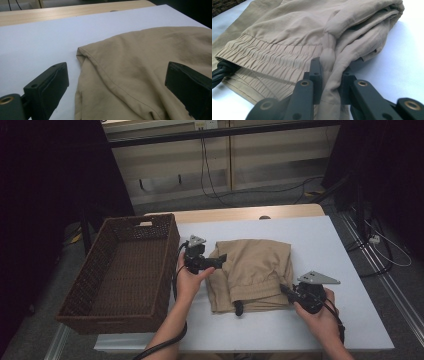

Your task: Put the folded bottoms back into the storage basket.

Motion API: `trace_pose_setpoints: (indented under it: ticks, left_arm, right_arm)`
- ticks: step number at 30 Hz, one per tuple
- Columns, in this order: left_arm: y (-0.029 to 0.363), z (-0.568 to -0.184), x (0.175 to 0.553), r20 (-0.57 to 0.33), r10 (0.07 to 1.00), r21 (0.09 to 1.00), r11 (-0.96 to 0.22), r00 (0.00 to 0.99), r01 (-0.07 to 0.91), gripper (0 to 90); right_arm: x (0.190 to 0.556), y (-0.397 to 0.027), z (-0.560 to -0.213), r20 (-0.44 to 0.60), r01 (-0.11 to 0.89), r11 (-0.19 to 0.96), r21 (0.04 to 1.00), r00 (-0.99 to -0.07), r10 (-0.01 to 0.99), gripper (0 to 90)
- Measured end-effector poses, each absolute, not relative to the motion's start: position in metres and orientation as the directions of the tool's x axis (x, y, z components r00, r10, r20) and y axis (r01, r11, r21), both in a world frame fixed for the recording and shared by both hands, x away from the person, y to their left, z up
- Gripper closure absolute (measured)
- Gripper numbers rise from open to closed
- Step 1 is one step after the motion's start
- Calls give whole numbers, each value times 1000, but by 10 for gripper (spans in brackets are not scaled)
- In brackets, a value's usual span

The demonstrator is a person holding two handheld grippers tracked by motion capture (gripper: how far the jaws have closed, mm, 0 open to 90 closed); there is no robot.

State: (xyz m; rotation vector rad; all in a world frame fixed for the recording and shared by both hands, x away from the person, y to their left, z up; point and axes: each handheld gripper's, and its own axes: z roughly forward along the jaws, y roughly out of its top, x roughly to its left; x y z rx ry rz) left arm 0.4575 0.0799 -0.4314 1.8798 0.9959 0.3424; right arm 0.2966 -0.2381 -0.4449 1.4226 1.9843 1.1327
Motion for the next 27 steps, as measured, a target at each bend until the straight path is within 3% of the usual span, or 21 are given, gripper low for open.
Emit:
trace_pose_setpoints:
  ticks: [27]
  left_arm:
    - [59,-467,490,-108,797,758,-320,594,568,90]
  right_arm:
    - [296,-238,-444,98,554,137,821,-374,922,780]
